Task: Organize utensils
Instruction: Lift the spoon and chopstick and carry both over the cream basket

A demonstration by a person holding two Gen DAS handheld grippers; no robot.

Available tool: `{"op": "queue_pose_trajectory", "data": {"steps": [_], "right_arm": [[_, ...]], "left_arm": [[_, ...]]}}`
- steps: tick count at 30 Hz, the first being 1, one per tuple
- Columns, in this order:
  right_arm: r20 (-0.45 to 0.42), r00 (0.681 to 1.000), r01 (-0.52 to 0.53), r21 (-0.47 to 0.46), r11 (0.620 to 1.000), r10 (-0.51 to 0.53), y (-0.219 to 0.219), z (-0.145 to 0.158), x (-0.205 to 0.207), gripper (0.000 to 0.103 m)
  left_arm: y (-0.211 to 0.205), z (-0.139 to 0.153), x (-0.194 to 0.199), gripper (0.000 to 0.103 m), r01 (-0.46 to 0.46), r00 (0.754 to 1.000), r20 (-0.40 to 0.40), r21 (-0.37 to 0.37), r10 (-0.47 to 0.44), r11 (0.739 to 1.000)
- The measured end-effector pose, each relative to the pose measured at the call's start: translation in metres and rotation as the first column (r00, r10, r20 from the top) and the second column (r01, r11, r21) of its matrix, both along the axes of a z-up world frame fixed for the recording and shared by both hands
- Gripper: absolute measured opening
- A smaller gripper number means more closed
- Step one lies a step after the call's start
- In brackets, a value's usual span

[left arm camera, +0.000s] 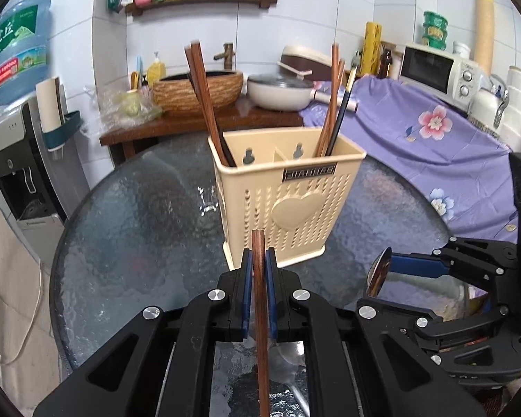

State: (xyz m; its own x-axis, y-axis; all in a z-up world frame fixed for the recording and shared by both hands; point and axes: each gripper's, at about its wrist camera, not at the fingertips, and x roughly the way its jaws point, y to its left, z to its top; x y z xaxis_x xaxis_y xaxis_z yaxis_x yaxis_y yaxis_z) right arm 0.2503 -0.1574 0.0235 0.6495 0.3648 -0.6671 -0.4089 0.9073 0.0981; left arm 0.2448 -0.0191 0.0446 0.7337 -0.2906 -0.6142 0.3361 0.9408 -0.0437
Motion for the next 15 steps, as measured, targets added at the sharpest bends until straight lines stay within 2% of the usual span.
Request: {"op": "queue_pose_trajectory", "data": {"steps": [15], "right_arm": [[0.039,0.999,0.001,-0.001,1.0,-0.001,-0.003,0.015,-0.013,0.047]], "left_arm": [[0.004,0.032,-0.023,0.007,0.01,0.996,0.086,-0.036,-0.007,0.999]]}}
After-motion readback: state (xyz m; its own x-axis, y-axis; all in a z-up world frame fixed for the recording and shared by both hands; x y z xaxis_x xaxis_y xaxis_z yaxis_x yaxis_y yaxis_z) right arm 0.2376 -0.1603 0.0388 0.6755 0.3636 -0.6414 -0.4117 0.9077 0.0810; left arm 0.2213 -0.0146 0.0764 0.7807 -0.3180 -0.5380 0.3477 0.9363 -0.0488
